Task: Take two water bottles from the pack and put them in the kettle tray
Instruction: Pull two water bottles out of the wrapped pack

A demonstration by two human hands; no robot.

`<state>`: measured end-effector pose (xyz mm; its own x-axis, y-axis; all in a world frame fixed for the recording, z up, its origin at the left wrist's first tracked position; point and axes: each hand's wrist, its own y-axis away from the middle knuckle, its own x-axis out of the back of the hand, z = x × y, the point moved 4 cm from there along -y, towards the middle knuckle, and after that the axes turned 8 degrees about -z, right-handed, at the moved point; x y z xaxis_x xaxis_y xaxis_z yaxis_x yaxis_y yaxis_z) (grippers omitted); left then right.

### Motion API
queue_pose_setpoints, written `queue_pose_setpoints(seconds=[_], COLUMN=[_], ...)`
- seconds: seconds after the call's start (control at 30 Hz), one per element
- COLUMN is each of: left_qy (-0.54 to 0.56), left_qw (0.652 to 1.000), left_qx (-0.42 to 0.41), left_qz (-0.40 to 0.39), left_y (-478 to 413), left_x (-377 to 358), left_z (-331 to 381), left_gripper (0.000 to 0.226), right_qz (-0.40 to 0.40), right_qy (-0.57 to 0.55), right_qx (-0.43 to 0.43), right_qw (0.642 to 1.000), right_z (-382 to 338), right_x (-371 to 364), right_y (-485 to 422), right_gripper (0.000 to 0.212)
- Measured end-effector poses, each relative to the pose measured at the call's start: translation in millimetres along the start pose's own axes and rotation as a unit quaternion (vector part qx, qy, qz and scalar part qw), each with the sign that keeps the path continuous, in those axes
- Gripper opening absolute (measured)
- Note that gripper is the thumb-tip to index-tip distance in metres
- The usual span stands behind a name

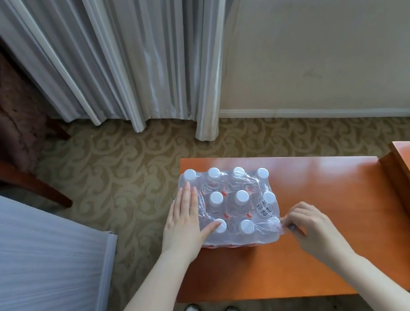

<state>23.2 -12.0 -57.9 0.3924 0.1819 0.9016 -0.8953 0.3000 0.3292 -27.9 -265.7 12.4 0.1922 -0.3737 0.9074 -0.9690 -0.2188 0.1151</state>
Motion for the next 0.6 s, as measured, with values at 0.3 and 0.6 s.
queue_pose_setpoints(seconds=[0.3, 0.6], left_qy=[-0.002, 0.031], left_qw=[1.0, 0.999], left_qx=[-0.002, -0.007], left_qz=[0.014, 0.032], left_y=[-2.0, -3.8], left_x=[-4.3, -9.0], left_z=[-1.9, -4.0], left_gripper=[0.097, 0.095], right_qz=[0.115, -0.113], right_qy=[-0.02, 0.19], right_qx=[-0.038, 0.018], right_qw=[0.992, 0.975], right_z=[-16.2, -81.8], right_x=[-2.9, -53.5], right_y=[8.1, -108.7], right_gripper=[0.044, 0.039])
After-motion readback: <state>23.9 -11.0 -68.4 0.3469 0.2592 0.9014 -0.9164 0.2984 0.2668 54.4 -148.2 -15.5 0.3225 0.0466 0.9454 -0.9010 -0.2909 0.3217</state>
